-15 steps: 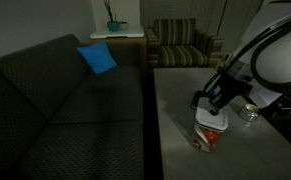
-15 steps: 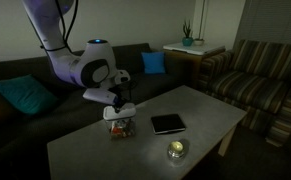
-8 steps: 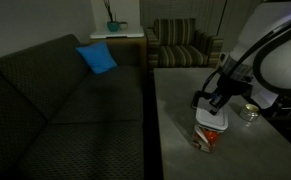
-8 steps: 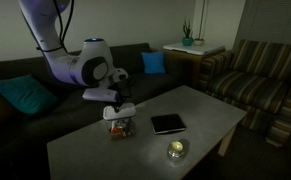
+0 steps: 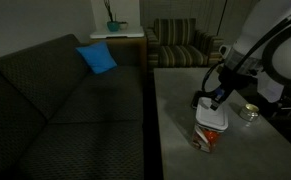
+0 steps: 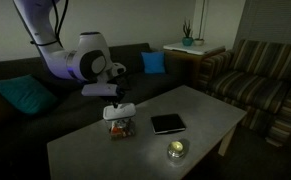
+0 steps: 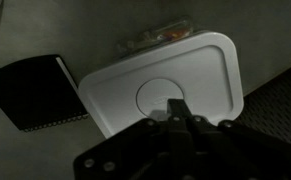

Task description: Place the lid on the clear container and push the button

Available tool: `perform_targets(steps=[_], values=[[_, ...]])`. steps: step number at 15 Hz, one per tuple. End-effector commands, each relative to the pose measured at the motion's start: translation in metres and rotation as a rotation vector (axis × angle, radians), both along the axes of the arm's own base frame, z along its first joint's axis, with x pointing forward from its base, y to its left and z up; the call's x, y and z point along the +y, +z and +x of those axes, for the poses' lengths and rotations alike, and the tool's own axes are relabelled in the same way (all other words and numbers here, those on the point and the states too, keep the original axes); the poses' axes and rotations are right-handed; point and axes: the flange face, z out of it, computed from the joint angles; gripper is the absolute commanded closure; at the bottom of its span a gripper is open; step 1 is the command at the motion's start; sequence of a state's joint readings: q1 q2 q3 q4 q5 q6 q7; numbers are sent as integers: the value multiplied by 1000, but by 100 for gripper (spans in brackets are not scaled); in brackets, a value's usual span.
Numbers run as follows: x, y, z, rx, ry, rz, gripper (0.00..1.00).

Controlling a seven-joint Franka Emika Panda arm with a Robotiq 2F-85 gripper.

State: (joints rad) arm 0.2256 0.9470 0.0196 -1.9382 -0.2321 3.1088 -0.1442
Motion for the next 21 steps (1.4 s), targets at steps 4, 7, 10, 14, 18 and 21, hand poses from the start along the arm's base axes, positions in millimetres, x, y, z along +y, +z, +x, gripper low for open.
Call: perform_targets(steps=[4,7,10,14,18,21], values=[[-5,13,-7,-27,40,-1,100],[-5,15,-7,-53,45,7,73],[-5,18,-8,-90,49,20,53],[-9,22,-12,-138,54,37,25],[-10,24,-15,-166,69,54,0],[-10,23,-17,-181,83,59,0]])
